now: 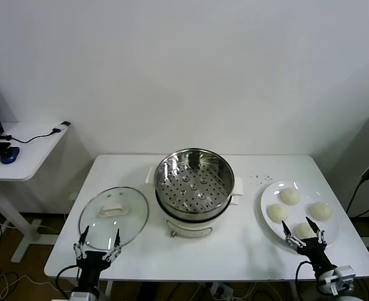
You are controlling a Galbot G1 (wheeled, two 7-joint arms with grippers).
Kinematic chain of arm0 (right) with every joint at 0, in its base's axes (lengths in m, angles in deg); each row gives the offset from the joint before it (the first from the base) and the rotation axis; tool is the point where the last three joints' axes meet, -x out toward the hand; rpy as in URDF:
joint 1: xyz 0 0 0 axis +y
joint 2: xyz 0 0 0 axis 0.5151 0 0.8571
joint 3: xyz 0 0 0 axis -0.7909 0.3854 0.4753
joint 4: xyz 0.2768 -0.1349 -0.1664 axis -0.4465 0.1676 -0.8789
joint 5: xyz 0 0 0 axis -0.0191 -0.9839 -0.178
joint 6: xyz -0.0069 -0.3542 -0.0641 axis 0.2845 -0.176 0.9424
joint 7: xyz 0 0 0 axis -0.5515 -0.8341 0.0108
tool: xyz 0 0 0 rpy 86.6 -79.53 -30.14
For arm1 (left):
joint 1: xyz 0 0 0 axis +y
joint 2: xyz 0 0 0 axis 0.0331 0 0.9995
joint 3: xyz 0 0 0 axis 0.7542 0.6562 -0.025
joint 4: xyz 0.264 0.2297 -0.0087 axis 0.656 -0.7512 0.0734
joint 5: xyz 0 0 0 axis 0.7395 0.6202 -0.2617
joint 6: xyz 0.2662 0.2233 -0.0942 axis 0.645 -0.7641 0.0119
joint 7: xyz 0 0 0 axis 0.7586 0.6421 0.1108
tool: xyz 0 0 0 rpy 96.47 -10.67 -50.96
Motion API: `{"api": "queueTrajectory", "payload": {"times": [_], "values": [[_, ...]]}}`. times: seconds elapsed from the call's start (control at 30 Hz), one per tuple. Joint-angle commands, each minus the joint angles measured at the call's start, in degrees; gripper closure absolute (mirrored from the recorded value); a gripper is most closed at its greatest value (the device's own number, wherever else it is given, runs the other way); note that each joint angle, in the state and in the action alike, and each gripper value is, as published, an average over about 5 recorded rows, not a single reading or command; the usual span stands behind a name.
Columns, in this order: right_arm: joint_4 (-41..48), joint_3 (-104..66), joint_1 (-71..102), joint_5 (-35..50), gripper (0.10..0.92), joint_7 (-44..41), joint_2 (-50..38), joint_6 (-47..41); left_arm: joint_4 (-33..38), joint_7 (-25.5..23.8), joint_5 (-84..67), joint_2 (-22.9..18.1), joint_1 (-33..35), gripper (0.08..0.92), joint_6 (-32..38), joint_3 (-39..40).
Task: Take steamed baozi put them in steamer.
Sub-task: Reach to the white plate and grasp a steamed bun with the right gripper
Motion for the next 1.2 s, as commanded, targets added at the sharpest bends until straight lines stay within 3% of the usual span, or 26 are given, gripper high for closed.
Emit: {"api": "queueTrajectory", "payload": {"times": [0.03,0.3,0.5,0.67,0.83,1.2], "values": [[0.57,-0.50,-3.48,-7.72,0.203,-10.12,-11.94,-4.29,0.31,0.23,0.53,0.13,0.39,0.177,0.24,0.33],[9.84,8.96,-14.37,-16.83,0.203,-29.96,-41.09,-10.60,0.37,0.70,0.31,0.41,1.37,0.177,1.11,0.79],[19.69,32.86,-39.12,-24.72,0.203,-39.82,-50.69,-7.25,-0.11,0.98,-0.39,0.51,1.43,0.177,1.31,0.77],[27.53,62.64,-68.50,-29.71,0.203,-44.50,-49.61,-3.44,-0.57,1.10,-0.81,0.63,1.17,0.177,1.08,0.44],[39.09,81.56,-87.82,-32.85,0.203,-47.70,-42.01,0.84,-1.14,1.09,-1.13,0.65,0.76,0.177,0.85,-0.03],[57.82,87.85,-93.73,-35.08,0.203,-48.18,-24.76,4.18,-2.67,1.05,-1.38,0.69,-0.23,0.177,0.36,-1.18]]}}
